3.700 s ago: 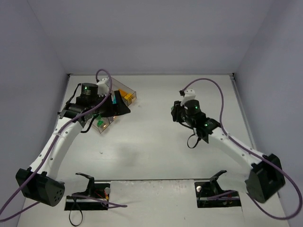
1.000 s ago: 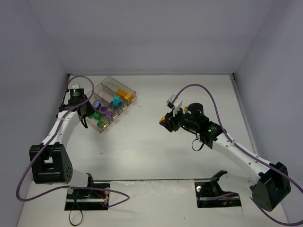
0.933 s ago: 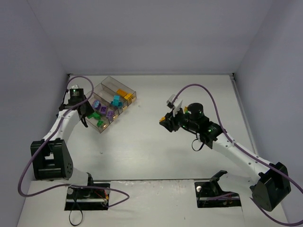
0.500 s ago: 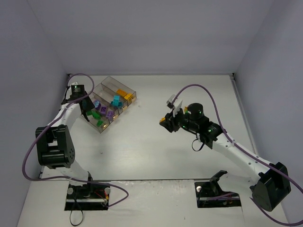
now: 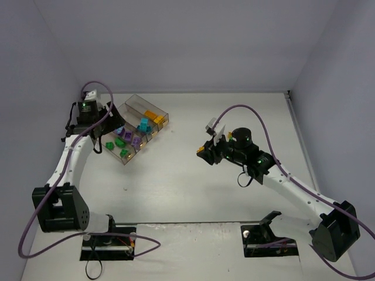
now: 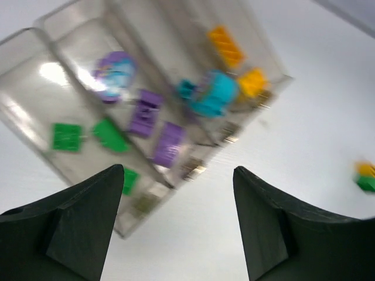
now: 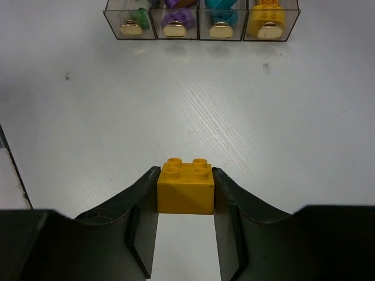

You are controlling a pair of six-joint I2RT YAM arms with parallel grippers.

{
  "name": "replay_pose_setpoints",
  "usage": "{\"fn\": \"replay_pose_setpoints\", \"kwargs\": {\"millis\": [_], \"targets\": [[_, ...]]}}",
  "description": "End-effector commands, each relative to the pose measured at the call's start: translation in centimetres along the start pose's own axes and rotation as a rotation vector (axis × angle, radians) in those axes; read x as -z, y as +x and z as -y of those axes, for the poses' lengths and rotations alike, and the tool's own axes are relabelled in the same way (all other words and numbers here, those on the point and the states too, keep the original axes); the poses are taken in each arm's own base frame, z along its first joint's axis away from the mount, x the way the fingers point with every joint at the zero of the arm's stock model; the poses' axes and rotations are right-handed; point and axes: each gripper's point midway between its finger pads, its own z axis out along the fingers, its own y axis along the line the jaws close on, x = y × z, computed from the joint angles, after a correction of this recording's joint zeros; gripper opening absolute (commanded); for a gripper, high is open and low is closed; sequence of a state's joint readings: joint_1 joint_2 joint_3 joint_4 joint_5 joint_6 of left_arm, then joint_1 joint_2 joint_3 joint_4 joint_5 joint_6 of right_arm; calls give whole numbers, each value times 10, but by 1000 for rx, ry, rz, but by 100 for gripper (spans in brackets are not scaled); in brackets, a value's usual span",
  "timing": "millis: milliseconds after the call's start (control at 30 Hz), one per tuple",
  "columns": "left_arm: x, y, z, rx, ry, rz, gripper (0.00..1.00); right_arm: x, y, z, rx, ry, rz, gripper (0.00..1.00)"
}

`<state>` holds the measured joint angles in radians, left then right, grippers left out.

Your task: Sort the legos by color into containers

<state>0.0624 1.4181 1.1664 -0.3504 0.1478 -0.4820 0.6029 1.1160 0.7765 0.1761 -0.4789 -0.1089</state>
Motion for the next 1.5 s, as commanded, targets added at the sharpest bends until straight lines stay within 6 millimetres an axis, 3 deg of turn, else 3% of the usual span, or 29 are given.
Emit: {"fn": "replay_pose_setpoints", "kwargs": {"millis": [0,67,233,467,600,800,1100,1233,1300,1333,1367,1400,1467], "targets": [[59,-10,90,-79,402,1,69,-2,-37,-4,68,-37,114,0],[81,13,138,-131,586,-94,70,-5,-39,-5,71,-50,120,0],[118,66,205,-145,830,-332,71,-8,-53,-10,97,-66,149,0],[145,112,257,-157,931,-477,71,-14,-60,-7,118,-64,154,0],[151,135,277,-168,973,-563,71,-17,-63,-8,127,-69,154,0],[155,159,290,-208,985,-643,71,-20,-65,-11,139,-76,154,0],[143,179,285,-215,938,-721,65,-19,-68,-9,151,-62,163,0],[144,180,289,-209,959,-738,52,-20,-67,-9,148,-60,160,0],[146,181,291,-210,971,-744,40,-21,-65,-7,149,-51,156,0],[147,181,293,-212,981,-746,17,-22,-63,-5,148,-46,150,0],[147,181,293,-213,984,-743,17,-22,-63,-6,148,-47,150,0],[148,179,294,-214,990,-737,7,-23,-62,-5,147,-45,147,1],[148,177,295,-219,996,-722,4,-25,-60,-4,141,-42,141,24]]}}
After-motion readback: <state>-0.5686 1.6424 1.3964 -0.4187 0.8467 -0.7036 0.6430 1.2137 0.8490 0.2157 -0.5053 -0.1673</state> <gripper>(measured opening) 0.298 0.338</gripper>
